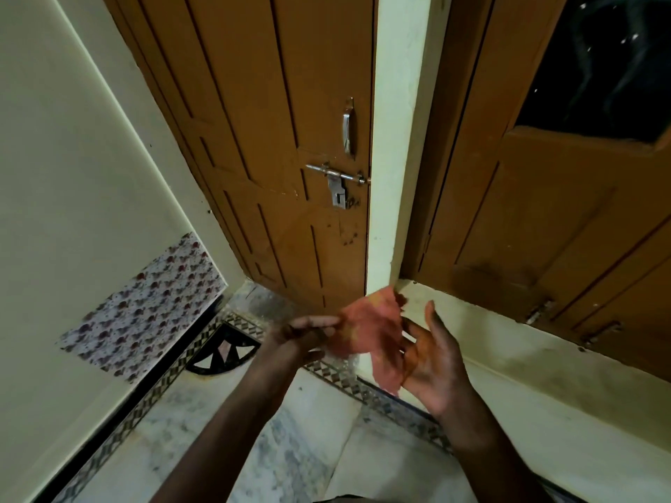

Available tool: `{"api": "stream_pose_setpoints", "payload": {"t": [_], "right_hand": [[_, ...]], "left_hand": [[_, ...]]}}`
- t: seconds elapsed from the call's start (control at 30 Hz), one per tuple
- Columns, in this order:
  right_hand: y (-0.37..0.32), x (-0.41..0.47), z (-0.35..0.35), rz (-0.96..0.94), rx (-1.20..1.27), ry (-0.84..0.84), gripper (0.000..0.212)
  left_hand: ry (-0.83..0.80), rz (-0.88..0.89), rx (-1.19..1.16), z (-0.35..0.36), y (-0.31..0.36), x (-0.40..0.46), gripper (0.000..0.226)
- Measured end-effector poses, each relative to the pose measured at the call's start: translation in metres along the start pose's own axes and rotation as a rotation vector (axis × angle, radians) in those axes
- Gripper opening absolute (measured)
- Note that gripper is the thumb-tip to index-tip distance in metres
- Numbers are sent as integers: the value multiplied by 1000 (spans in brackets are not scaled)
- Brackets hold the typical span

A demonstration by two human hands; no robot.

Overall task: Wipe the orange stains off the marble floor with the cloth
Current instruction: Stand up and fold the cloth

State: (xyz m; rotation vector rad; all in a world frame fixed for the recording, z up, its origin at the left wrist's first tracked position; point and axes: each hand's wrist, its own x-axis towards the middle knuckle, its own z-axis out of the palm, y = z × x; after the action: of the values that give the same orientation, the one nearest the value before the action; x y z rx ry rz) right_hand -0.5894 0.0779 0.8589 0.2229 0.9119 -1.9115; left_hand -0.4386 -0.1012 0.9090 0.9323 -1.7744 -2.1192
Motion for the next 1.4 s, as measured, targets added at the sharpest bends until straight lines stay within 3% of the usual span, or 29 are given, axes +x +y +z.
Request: {"api": "stream_pose_setpoints", "payload": {"t": [0.07,0.17,0.3,0.5,0.7,0.9,1.07,1.4], "right_hand": [[1,-3,5,-71,-167,48,87],[9,-5,4,-184,-308,121,52],[15,-9,0,-303,-424,96,24],[9,-20,-9,-284,-425,91,30],[6,-24,-25,-358,-526,144,35],[-3,-26,-21,-527,-782,143,28],[-5,-22,-7,-599,-961,140,38],[-2,-12,32,-917,-1145,122,15]], "left_hand": [[54,42,1,6,-5,0,17],[100,100,32,15,-10,1,13],[135,147,134,23,-20,1,14],[108,182,145,36,-29,-6,29],[124,222,353,42,-40,-9,40],[144,323,568,40,-33,-11,42],[212,398,664,35,-22,-9,37],[359,594,735,7,-4,-4,25]]}}
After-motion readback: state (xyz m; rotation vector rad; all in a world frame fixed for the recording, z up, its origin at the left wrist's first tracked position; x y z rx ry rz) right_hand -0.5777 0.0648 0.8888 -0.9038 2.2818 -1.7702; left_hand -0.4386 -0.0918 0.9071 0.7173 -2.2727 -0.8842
